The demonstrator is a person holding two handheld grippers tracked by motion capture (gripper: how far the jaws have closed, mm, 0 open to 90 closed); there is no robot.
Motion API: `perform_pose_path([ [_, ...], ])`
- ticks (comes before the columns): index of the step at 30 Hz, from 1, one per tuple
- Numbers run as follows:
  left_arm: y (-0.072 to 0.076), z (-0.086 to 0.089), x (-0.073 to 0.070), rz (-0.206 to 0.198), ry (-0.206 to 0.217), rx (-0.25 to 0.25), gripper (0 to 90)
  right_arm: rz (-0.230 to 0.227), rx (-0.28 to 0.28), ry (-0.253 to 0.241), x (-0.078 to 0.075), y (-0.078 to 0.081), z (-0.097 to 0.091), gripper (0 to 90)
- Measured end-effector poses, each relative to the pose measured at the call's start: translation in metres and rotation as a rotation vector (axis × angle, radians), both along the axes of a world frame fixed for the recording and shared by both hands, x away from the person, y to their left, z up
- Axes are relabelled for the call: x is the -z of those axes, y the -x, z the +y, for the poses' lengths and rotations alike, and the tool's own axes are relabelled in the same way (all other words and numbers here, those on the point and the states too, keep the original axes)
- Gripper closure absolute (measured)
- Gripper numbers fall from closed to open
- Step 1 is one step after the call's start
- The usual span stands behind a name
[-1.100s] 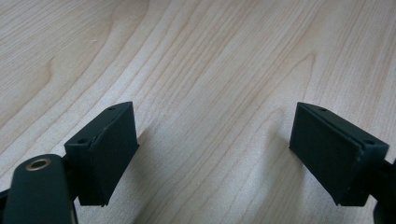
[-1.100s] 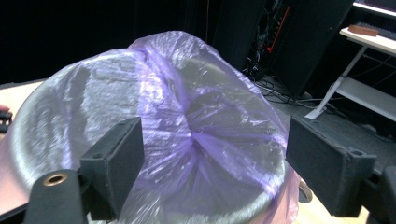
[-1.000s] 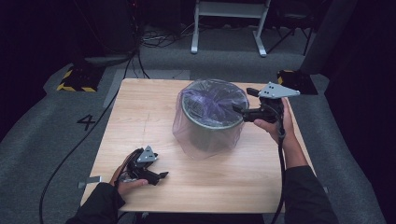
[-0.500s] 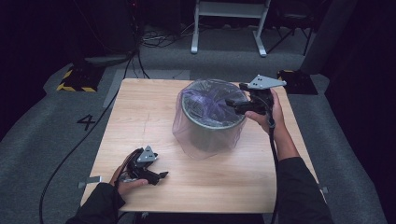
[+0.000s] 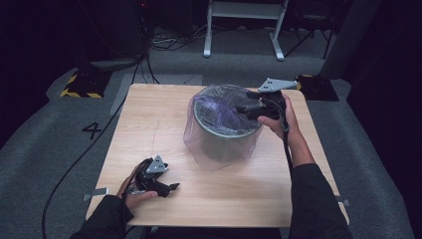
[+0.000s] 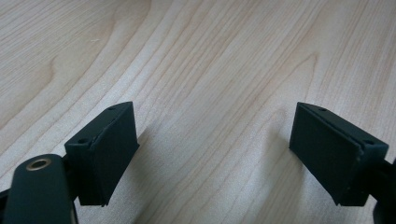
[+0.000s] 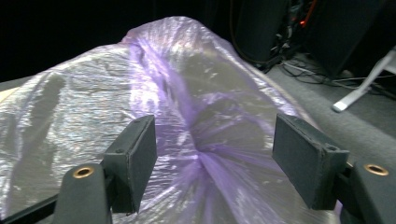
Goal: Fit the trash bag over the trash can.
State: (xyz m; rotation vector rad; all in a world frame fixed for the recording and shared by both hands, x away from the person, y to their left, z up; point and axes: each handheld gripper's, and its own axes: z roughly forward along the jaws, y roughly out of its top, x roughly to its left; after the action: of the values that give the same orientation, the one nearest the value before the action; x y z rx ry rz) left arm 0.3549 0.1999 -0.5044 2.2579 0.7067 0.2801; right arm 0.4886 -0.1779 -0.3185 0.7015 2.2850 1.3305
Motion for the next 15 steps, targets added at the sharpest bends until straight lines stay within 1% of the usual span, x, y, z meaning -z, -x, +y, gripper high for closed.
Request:
perform_pose_path([
  [1, 0.000, 0.000, 0.000, 0.000, 0.000, 0.000, 14.7, 0.006, -0.009, 0.003, 0.000, 0.000, 0.001, 30.7],
  [6, 0.000, 0.000, 0.000, 0.000, 0.000, 0.000, 14.8, 0.027, -0.011, 0.046, 0.003, -0.003, 0.011, 29.9],
  [9, 0.000, 0.000, 0.000, 0.000, 0.000, 0.000, 14.7, 0.050, -0.013, 0.071, 0.006, -0.006, 0.016, 28.9],
  [13, 0.000, 0.000, 0.000, 0.000, 0.000, 0.000, 14.7, 0.085, -0.008, 0.133, 0.009, -0.010, 0.024, 27.6],
  [15, 0.000, 0.000, 0.000, 0.000, 0.000, 0.000, 14.7, 0.099, 0.014, 0.162, 0.011, -0.012, 0.026, 27.8],
])
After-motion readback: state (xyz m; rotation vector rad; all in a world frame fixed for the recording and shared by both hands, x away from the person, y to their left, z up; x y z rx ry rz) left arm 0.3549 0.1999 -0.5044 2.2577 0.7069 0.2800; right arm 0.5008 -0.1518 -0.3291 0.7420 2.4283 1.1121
